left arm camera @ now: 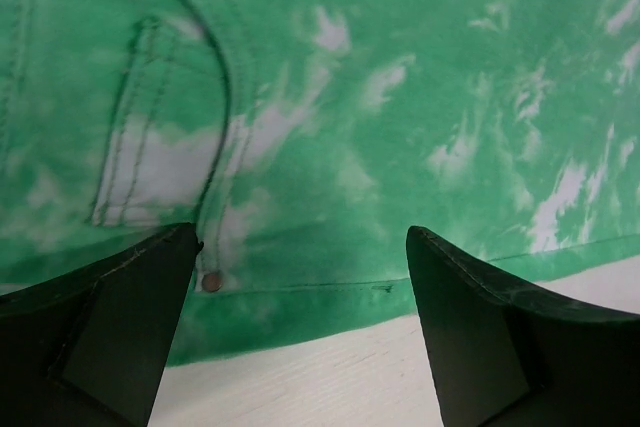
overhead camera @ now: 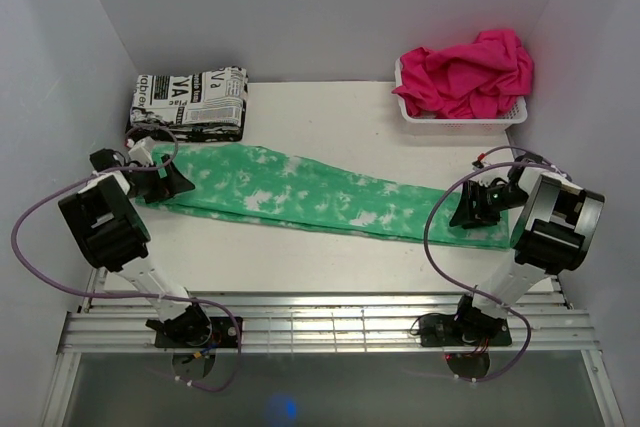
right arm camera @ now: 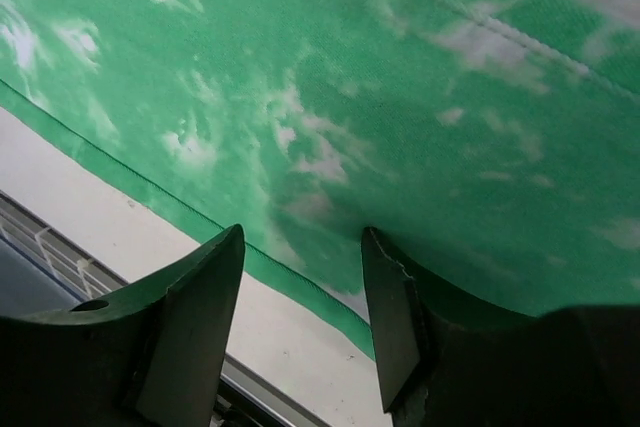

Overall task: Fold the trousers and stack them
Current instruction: Fold the trousers

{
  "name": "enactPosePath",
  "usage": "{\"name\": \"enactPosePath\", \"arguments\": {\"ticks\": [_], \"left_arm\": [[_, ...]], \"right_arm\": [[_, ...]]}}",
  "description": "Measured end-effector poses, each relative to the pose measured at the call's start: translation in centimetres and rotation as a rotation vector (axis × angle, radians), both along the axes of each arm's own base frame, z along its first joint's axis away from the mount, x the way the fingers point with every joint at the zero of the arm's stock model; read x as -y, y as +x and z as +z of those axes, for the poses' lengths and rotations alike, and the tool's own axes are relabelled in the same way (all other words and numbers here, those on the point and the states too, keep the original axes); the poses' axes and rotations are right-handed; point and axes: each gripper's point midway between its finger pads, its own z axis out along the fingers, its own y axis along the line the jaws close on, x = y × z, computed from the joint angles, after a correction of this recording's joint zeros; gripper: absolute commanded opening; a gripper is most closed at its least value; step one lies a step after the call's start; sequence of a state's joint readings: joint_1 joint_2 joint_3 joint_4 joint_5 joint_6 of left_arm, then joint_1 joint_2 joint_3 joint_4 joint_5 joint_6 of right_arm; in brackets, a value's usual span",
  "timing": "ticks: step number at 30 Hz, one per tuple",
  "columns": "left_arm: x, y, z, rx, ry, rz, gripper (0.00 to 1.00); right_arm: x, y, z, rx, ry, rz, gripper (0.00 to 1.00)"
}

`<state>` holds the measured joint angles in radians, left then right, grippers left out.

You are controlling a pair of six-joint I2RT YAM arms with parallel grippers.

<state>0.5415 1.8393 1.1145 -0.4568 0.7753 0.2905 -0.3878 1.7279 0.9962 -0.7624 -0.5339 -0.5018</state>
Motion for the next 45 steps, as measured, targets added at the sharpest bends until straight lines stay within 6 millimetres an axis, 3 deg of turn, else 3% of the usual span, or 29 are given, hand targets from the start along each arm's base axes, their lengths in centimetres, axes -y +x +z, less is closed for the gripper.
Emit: {"name": "enactPosePath", "arguments": {"ticks": [3,7,14,17,20,23,28,31,38,45], "left_arm": [[-1.0,-0.5,-0.4,-0.011,-0.039,0.077,0.98],[-1.0,-0.6,-0.3,0.010,-0.086,0.091,0.98],[1.9,-2.3,1.2,0.031,-0.193,-0.015,0.98],[3.4,-3.4,3.3,0.076,-0.165,-0.071,0.98],[4.2,-3.9,6.8,0.167,-0.107,-0.110,0.98],[4.6,-4.0,9.4,0.248,-0.063,-0.137,0.98],[4.9,-4.5,10.1,0.266,-0.048,-0.154,0.98],[5.0,-4.7,9.9,0.258,-0.046,-0.160,0.98],[4.8,-5.0,9.7,0.243,-0.023,-0.157,0.98],[4.4,-4.7,10.2,0.247,-0.001,-0.150,0.98]], "right_arm": [[0.4,0.2,0.1,-0.041,0.023,-0.034,0.59],[1.2,0.8,0.2,-0.086,0.047,-0.063,0.58],[5.6,4.2,1.7,0.044,-0.107,-0.034,0.58],[7.0,5.0,4.0,0.120,-0.173,-0.050,0.61],[8.3,5.0,6.5,0.178,-0.261,-0.083,0.62],[10.4,4.8,7.4,0.190,-0.342,-0.137,0.66],[15.2,3.1,4.7,0.095,-0.407,-0.242,0.66],[16.7,2.2,2.5,0.038,-0.404,-0.266,0.65],[16.0,2.1,-0.5,0.004,-0.357,-0.240,0.61],[15.4,2.8,-0.6,0.047,-0.320,-0.235,0.43]]}}
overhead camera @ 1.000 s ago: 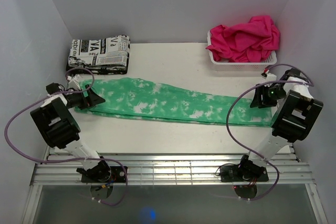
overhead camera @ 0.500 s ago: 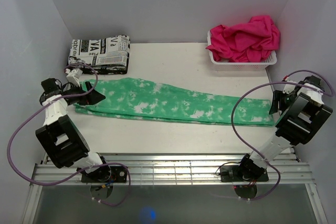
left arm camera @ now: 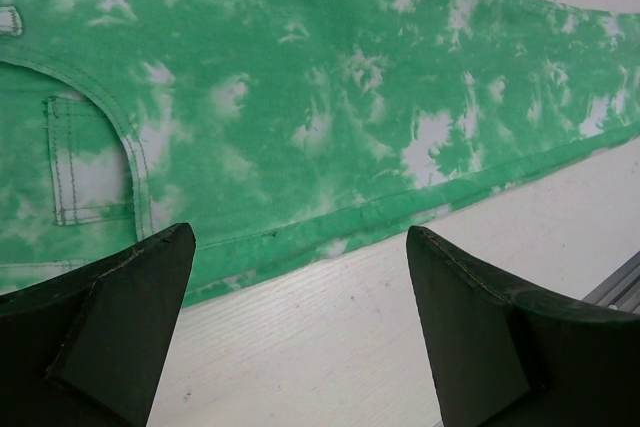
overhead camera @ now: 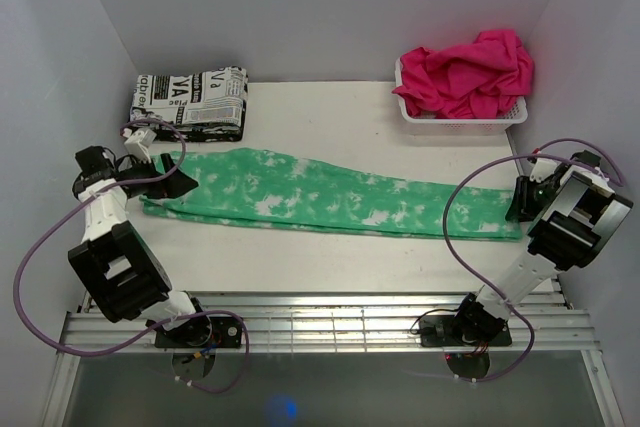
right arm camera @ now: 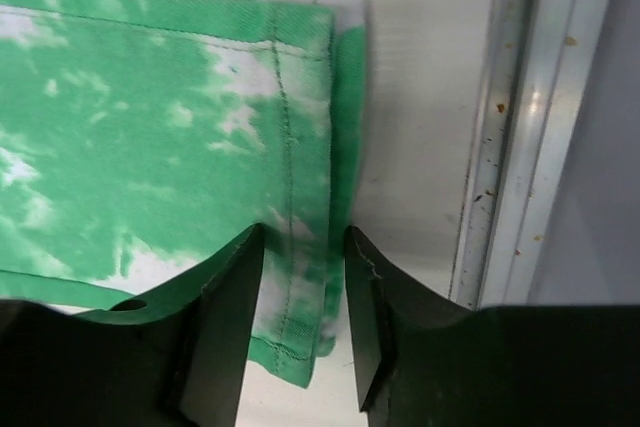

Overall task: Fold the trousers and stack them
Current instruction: Fold the trousers

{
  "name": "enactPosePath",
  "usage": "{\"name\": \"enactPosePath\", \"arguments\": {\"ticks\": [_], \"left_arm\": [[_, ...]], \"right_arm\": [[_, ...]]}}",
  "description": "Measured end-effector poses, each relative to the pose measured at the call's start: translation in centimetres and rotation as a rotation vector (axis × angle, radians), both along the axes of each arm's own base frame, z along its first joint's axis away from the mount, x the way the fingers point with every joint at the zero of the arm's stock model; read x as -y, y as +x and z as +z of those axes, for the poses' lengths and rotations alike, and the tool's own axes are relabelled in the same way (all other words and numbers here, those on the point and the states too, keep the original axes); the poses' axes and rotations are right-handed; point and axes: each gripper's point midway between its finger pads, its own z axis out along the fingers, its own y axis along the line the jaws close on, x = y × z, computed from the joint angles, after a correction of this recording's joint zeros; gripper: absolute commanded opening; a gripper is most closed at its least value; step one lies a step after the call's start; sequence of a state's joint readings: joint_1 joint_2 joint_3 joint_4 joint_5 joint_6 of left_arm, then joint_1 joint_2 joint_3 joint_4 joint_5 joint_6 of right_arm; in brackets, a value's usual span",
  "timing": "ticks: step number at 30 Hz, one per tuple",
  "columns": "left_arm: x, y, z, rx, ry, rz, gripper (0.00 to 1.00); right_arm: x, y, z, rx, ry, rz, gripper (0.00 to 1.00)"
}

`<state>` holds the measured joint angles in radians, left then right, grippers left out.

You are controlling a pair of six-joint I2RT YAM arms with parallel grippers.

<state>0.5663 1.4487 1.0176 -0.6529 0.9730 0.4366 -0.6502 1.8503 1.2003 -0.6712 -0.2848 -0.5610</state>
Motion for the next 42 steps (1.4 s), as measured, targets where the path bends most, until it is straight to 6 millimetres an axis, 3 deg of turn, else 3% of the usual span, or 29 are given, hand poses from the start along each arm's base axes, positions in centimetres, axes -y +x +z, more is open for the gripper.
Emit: {"name": "enactPosePath", "arguments": {"ticks": [3,6,8,13,18,23,28,33,40,41,42], "left_arm": [[-0.3,0.3,0.4,0.011,0.017,0.005,0.98],[-0.5,0.4,0.5,0.012,0.024,0.009,0.98],[-0.5,0.4,0.5,0.010,0.022,0.011,0.98],[-0.7,0.4,0.3,-0.003,0.031,0.025,0.98],[-2.1,0.6,-0.5,-0.041,0.087,0.068,0.98],[-3.5,0.5,-1.2,-0.058,0.087,0.090,0.98],[-3.9,0.4,-1.5,-0.059,0.093,0.090,0.98],[-3.8,0.3,-2.5,-0.092,0.077,0.083,0.98],[-3.8,0.0,-2.7,-0.103,0.091,0.078,0.98],[-3.9,0.0,-2.8,-0.104,0.095,0.078,0.98],[-3.9,-0.1,-2.8,-0.105,0.097,0.079,0.98]], "right_arm": [[-0.8,0.3,0.1,0.019,0.048,0.007,0.40],[-1.6,0.3,0.0,0.026,0.102,0.011,0.25],[-2.6,0.1,0.0,0.018,0.154,0.012,0.08],[-3.9,-0.6,1.4,-0.010,0.252,0.016,0.08],[-3.6,0.0,6.0,0.021,0.323,0.019,0.08],[-1.6,0.8,11.6,0.099,0.314,0.026,0.08],[-2.1,0.9,13.9,0.157,0.334,0.045,0.08],[-2.7,0.9,13.5,0.175,0.343,0.046,0.08],[-0.9,-0.4,9.3,0.080,0.238,0.015,0.08],[-0.6,-0.5,8.6,0.071,0.219,0.013,0.14],[-0.3,-0.6,8.0,0.061,0.201,0.008,0.27]]}}
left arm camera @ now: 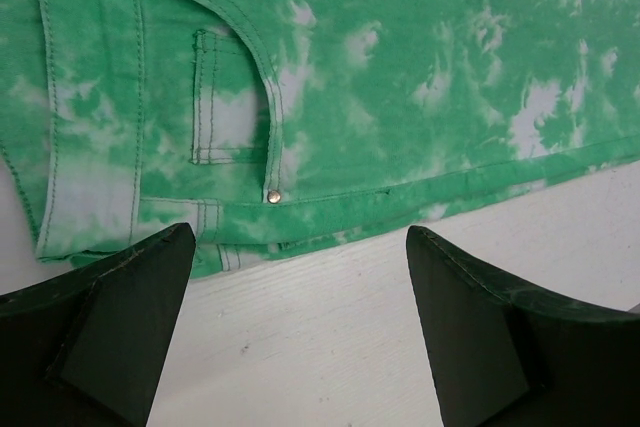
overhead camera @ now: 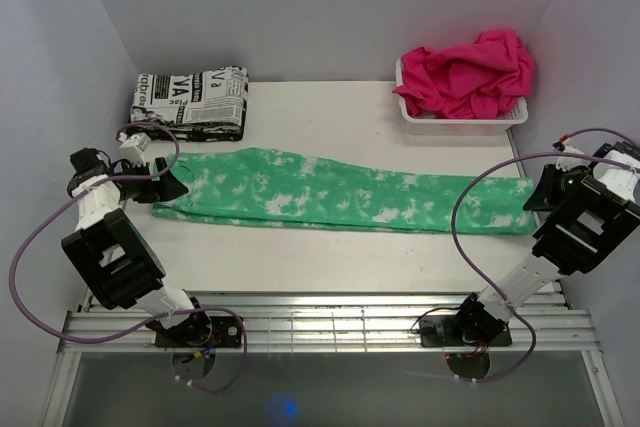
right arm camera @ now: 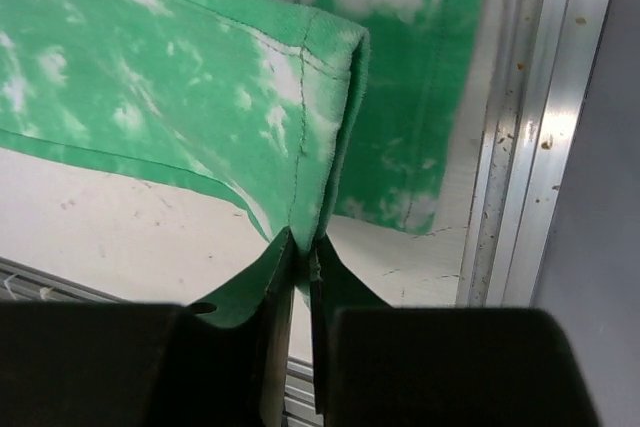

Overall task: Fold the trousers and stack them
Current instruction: Fold the trousers

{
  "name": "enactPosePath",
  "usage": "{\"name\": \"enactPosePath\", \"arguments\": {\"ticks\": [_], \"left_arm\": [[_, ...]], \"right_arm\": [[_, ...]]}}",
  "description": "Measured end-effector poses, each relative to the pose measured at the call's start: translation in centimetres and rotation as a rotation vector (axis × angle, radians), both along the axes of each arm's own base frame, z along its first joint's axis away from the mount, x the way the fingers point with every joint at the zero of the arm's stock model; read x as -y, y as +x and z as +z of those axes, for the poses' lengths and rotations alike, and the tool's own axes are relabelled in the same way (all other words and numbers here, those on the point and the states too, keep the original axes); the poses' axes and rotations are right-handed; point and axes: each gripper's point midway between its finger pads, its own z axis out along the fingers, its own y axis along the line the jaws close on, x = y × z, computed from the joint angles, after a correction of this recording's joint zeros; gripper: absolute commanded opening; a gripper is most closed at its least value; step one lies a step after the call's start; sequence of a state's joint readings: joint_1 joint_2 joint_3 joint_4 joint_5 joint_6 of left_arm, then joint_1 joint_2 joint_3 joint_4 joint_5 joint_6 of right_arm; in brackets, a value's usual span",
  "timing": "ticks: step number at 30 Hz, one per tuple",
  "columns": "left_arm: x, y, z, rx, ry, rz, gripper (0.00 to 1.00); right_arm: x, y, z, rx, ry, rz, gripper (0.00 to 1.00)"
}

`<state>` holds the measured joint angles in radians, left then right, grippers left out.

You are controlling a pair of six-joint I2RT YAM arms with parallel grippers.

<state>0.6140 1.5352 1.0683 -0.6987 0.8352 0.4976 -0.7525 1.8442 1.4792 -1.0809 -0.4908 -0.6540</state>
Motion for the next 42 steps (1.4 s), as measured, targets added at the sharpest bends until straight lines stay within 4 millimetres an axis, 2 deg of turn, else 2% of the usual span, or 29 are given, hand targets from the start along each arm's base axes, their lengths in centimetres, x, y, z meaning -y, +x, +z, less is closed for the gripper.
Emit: {"name": "enactPosePath", "arguments": {"ticks": [2,8,9,11,15,26,29,30,31,32,33,38,42], "left_arm": [[-0.1,0.0,-0.1,-0.003,0.004,0.002,0.98],[-0.1,0.0,-0.1,-0.008,-0.001,0.008,0.98],[-0.1,0.0,0.0,-0.008,-0.002,0.009,0.98],[-0.1,0.0,0.0,-0.009,-0.004,0.013,0.98],[-0.2,0.3,0.4,0.000,0.000,0.014,0.98],[-0.4,0.3,0.1,-0.013,-0.002,0.025,0.98],[-0.5,0.3,-0.3,-0.026,-0.009,0.031,0.98],[-0.5,0.4,-0.4,-0.030,-0.009,0.032,0.98],[-0.6,0.4,-0.6,-0.036,-0.009,0.036,0.98],[-0.7,0.4,-0.9,-0.043,-0.008,0.039,0.98],[-0.9,0.5,-1.2,-0.051,-0.005,0.044,0.98],[-1.9,0.3,-3.1,-0.112,0.017,0.077,0.98],[-2.7,0.0,-4.1,-0.149,0.028,0.105,0.98]], "right_arm": [[0.6,-0.3,-1.6,-0.027,-0.030,-0.011,0.40],[1.8,-1.0,-6.0,-0.084,-0.089,-0.016,0.61],[1.9,-1.0,-6.6,-0.091,-0.092,-0.016,0.72],[2.1,-1.0,-7.5,-0.097,-0.109,-0.014,0.73],[1.9,-1.1,-7.4,-0.095,-0.108,-0.007,0.75],[1.2,-0.4,-8.0,-0.085,-0.052,-0.042,0.56],[0.7,-0.1,-8.2,-0.083,-0.017,-0.060,0.42],[0.5,0.0,-8.3,-0.078,0.002,-0.064,0.27],[0.2,0.2,-8.4,-0.075,0.018,-0.064,0.18],[-0.4,0.3,-8.4,-0.076,0.049,-0.064,0.11],[-0.9,0.5,-8.4,-0.072,0.078,-0.065,0.08],[-2.0,0.4,-7.8,-0.067,0.125,-0.042,0.08],[-4.0,0.1,-6.0,-0.057,0.205,-0.002,0.08]]}}
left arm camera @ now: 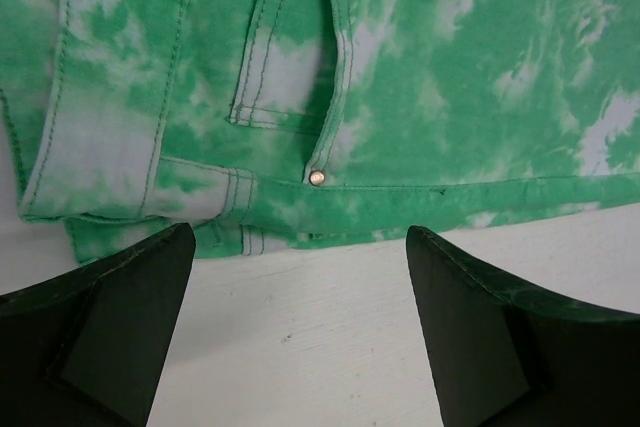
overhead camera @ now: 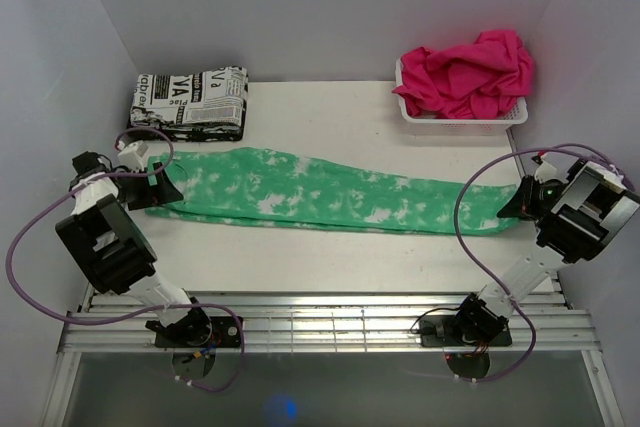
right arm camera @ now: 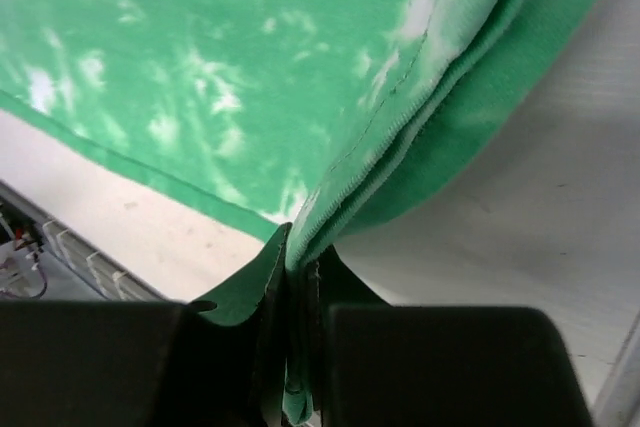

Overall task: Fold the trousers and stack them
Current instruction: Fold the trousers

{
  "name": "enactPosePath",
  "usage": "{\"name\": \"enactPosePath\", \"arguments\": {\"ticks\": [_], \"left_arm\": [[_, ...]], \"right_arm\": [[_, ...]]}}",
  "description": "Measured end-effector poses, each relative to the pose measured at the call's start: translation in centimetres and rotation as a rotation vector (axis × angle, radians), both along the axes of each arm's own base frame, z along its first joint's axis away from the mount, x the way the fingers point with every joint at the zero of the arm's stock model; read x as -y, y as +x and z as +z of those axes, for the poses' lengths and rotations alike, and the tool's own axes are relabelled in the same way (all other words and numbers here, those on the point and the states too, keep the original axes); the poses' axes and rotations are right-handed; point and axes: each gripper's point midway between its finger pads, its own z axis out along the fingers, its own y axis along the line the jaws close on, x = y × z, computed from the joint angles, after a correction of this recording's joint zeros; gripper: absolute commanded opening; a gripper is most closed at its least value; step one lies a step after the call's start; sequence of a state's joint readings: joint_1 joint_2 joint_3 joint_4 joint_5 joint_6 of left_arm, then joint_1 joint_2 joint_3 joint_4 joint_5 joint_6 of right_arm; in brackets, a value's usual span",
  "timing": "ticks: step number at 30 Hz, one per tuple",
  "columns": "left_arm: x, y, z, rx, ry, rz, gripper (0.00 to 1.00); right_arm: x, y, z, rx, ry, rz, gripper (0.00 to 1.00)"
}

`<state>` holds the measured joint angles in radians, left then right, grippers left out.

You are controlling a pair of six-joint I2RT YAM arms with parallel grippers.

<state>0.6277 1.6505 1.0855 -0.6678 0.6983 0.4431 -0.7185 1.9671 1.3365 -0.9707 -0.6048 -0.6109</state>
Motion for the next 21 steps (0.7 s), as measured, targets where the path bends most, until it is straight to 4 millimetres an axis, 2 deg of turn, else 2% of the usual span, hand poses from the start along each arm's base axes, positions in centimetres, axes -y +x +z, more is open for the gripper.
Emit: {"name": "enactPosePath", "arguments": {"ticks": [6,11,13,18,21], "left_arm": [[-0.7,-0.1,-0.9,-0.023,0.018,0.015,0.98],[-0.3,-1.1,-2.5,-0.060,0.013,0.011,0.96],[-0.1,-1.5,-3.0,-0.076,0.011,0.008,0.96],[0.2,-2.2,-4.0,-0.102,0.009,0.002,0.96],[0.1,-2.3,-4.2,-0.106,0.010,0.000,0.89]], "right_arm": [[-2.7,0.5,5.3,0.106,0.122,0.009,0.08],[-6.3,1.8,9.8,0.238,0.185,0.044,0.08],[-9.0,2.5,11.3,0.282,0.211,0.084,0.08],[-17.4,3.9,13.7,0.350,0.284,0.239,0.08],[-21.9,4.4,14.4,0.359,0.328,0.303,0.08]]}}
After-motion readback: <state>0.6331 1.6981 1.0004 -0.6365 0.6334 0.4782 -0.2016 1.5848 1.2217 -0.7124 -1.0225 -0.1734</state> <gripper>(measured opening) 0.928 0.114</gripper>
